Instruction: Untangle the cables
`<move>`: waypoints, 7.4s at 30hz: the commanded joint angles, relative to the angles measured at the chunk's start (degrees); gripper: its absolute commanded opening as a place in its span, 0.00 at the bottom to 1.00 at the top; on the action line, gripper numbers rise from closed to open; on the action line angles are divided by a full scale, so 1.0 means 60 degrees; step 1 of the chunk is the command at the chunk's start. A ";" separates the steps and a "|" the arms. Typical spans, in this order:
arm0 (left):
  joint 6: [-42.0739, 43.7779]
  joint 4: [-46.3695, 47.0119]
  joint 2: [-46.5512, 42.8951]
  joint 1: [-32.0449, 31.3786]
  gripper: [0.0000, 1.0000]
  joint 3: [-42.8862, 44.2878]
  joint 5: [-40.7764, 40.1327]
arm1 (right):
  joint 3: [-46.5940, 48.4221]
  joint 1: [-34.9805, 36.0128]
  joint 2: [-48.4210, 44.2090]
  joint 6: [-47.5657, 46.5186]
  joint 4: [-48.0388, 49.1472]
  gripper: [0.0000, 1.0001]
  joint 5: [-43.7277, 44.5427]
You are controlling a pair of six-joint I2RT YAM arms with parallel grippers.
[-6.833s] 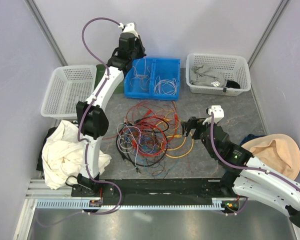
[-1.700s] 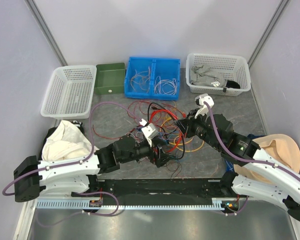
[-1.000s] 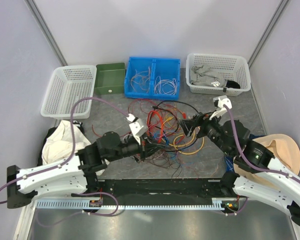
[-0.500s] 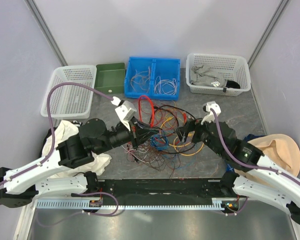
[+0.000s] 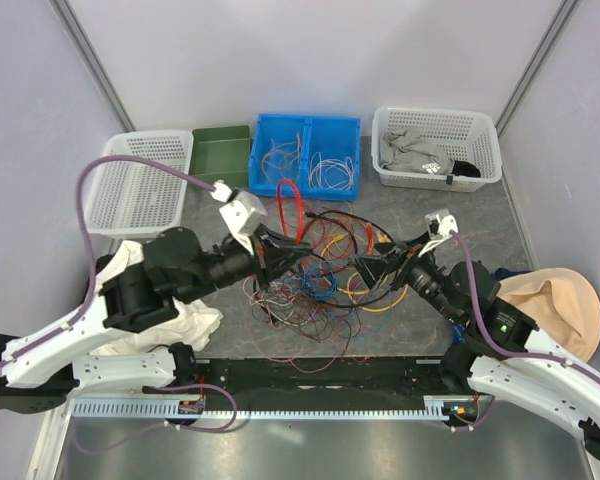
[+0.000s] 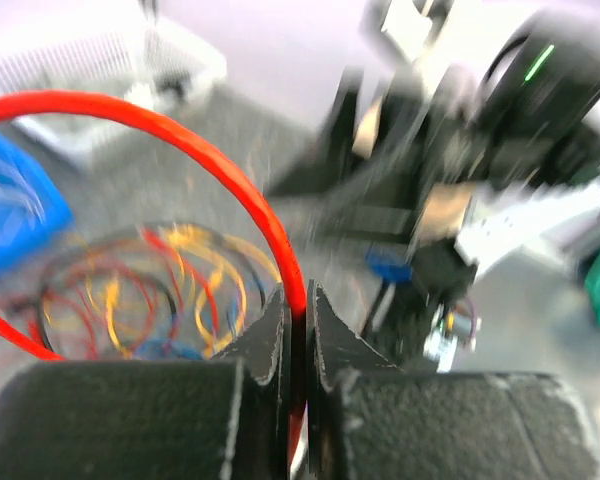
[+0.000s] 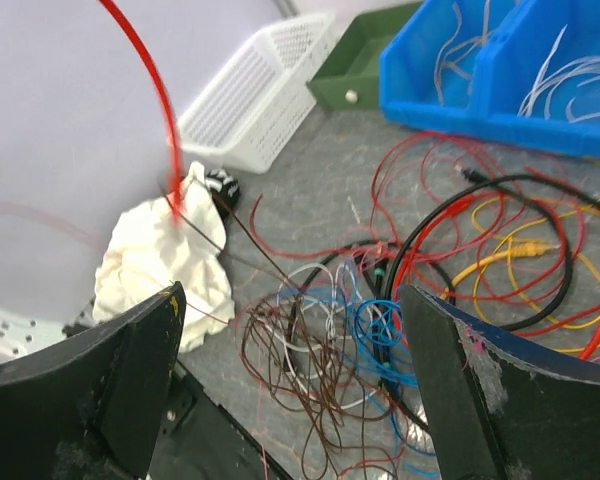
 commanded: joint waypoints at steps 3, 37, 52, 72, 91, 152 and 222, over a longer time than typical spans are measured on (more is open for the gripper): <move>0.0860 0.2228 -0.0246 -0.0007 0.02 0.0518 0.0069 | -0.1367 0.0030 -0.0142 0.0241 0.2854 0.96 -0.1513; 0.1297 0.3980 0.1365 0.0096 0.02 0.3343 0.3822 | -0.0022 0.0030 0.5726 0.0270 0.9096 0.91 -0.3548; 0.2571 0.2500 0.1569 0.0096 0.02 0.3504 0.0341 | -0.1003 0.0044 0.3494 -0.0197 0.6347 0.95 -0.1442; 0.2602 0.2090 0.2171 0.0096 0.02 0.4237 0.0773 | 0.0136 0.0147 0.6198 -0.0930 0.7587 0.89 -0.2730; 0.4858 0.2090 0.3195 0.0725 0.02 0.5277 -0.2082 | -0.3712 0.0176 0.4372 0.0505 0.6287 0.00 -0.1558; -0.0473 0.1768 0.3768 0.6775 0.02 0.3447 0.2746 | -0.1575 0.0191 0.2509 -0.1003 0.2359 0.00 0.0479; -0.3097 -0.1734 0.9130 1.2300 0.99 0.7050 -0.1424 | -0.0871 0.0191 0.3710 -0.1121 0.2652 0.00 0.0639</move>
